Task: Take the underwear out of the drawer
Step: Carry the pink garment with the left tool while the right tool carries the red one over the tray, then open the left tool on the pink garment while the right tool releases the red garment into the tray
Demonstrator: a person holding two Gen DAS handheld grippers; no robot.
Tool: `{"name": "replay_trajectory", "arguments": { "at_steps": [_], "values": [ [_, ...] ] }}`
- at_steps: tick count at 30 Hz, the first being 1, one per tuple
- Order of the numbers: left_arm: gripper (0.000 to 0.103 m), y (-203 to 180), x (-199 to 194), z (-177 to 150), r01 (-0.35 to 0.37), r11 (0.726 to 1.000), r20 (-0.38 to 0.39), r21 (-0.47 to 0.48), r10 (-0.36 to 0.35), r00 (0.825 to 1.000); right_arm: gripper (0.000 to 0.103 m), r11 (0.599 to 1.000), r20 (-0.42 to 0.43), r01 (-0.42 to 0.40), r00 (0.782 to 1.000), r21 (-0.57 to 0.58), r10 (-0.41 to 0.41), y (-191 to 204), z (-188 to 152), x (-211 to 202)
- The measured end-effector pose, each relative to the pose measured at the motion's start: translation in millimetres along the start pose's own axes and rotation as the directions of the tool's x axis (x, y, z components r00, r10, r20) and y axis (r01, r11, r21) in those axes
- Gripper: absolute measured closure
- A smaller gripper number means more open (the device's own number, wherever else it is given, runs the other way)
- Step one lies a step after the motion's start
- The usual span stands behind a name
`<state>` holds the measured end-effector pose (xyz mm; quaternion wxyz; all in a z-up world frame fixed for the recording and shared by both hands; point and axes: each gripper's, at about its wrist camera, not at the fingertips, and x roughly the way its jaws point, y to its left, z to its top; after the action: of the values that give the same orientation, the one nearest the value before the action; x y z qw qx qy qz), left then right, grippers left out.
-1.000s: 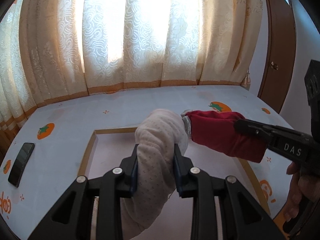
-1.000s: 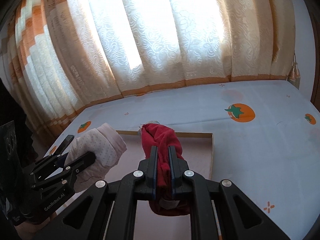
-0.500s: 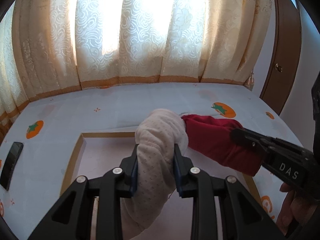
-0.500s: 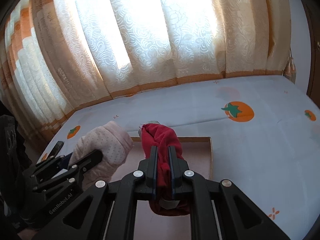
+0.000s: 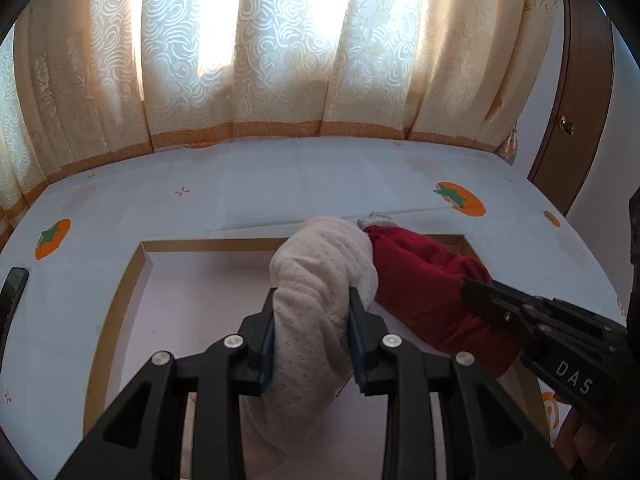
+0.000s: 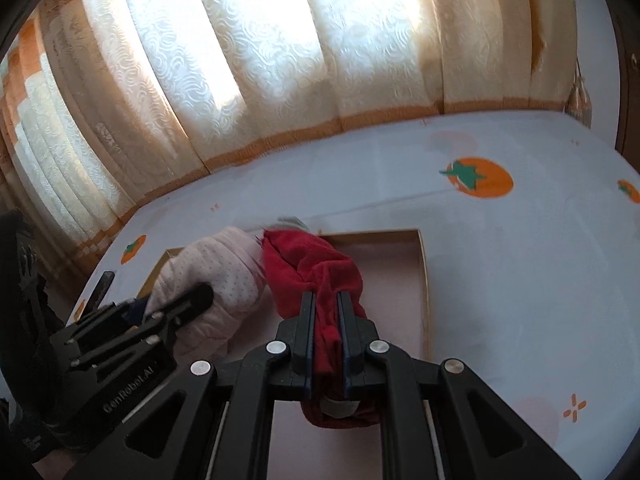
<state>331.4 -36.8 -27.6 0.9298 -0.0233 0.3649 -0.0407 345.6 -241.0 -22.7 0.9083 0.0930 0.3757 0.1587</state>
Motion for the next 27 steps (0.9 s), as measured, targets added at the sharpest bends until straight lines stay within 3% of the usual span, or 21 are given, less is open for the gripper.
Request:
{"name": "replay_trajectory", "arguments": {
  "at_steps": [6,8,9,10,13,19,27],
  "values": [
    [0.064,-4.7,-2.3,-0.2,-0.006,1.0,-0.002,0.015,0.007,1.0,0.083,1.0,-0.014,0.01,1.0,-0.008,-0.01,2.2,0.1,-1.6],
    [0.062,-6.8,-4.8,-0.6,-0.004,1.0,0.002,0.024,0.004,1.0,0.068,1.0,-0.014,0.01,1.0,-0.006,-0.01,2.0,-0.8,-3.1],
    [0.06,-7.7,-6.1,-1.0,0.001,1.0,0.003,0.026,-0.001,1.0,0.053,1.0,-0.012,0.01,1.0,-0.012,-0.01,2.4,-1.9,-4.6],
    [0.058,-8.5,-7.3,-1.5,0.008,1.0,0.003,0.026,-0.009,1.0,0.045,1.0,-0.007,0.009,1.0,-0.02,-0.009,3.3,-3.1,-6.4],
    [0.055,-9.3,-8.5,-1.9,0.03,1.0,-0.008,0.003,-0.03,1.0,0.044,0.999,0.022,0.026,0.999,-0.033,-0.025,5.4,-5.3,-14.7],
    [0.037,-16.9,-9.3,-1.1,0.06,0.997,-0.001,-0.038,-0.06,0.998,0.042,0.999,0.076,0.034,0.997,-0.016,-0.033,-0.3,-8.4,-38.6],
    [0.019,-38.1,-9.8,-4.4,0.098,0.995,0.009,0.005,-0.098,0.995,0.034,0.999,0.139,0.044,0.99,-0.026,-0.04,-13.6,-26.0,-81.7]
  ]
}}
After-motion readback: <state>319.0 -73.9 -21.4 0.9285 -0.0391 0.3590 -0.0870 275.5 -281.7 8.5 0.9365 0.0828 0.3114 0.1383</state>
